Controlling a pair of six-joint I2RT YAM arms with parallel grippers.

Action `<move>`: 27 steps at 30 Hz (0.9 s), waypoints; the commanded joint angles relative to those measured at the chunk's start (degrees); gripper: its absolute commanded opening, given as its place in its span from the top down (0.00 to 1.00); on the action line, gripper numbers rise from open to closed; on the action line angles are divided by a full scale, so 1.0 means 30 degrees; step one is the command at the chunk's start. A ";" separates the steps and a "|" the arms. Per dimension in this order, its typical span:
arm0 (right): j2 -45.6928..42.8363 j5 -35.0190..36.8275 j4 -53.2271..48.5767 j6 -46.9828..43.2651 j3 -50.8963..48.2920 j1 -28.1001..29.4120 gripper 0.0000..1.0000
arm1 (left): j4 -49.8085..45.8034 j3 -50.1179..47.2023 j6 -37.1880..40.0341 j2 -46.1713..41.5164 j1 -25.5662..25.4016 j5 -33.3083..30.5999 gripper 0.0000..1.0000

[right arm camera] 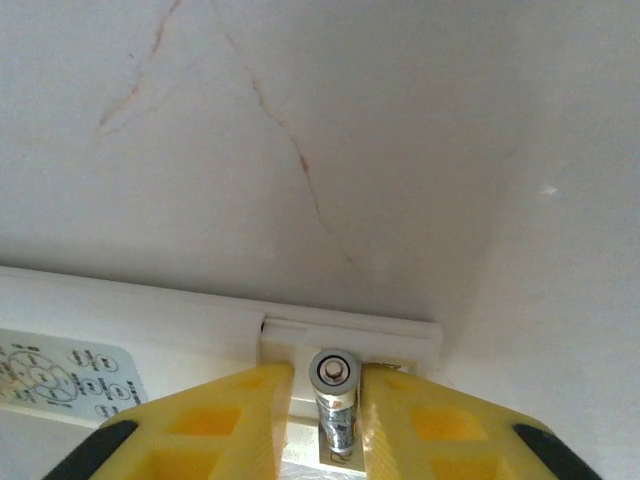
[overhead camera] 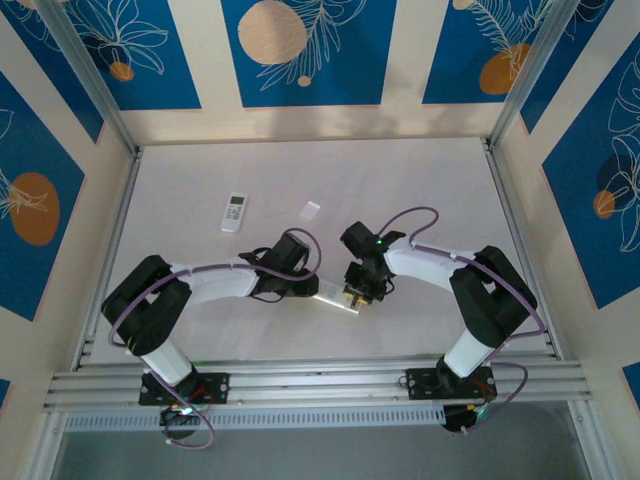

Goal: Load the batteries into the remote control

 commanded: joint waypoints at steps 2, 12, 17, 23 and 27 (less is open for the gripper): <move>-0.0408 -0.0526 -0.1189 -0.0319 0.0423 0.0279 0.68 | -0.0414 -0.0050 -0.0023 -0.0146 -0.0310 0.0348 0.63; -0.1260 0.0077 -0.1612 -0.1039 0.0580 -0.0214 0.78 | -0.0449 -0.0176 -0.0053 -0.0256 -0.0307 0.0271 0.63; -0.0653 0.0035 -0.1104 -0.1202 0.0549 -0.0311 0.83 | -0.0502 -0.0226 -0.0082 -0.0357 -0.0310 0.0234 0.63; -0.0149 0.0236 -0.0845 -0.1412 0.0562 -0.0353 0.86 | -0.0548 -0.0317 -0.0097 -0.0436 -0.0290 0.0169 0.63; 0.0071 0.0312 -0.0746 -0.1564 0.0453 -0.0323 0.89 | -0.0491 -0.0256 -0.0102 -0.0347 -0.0292 0.0227 0.63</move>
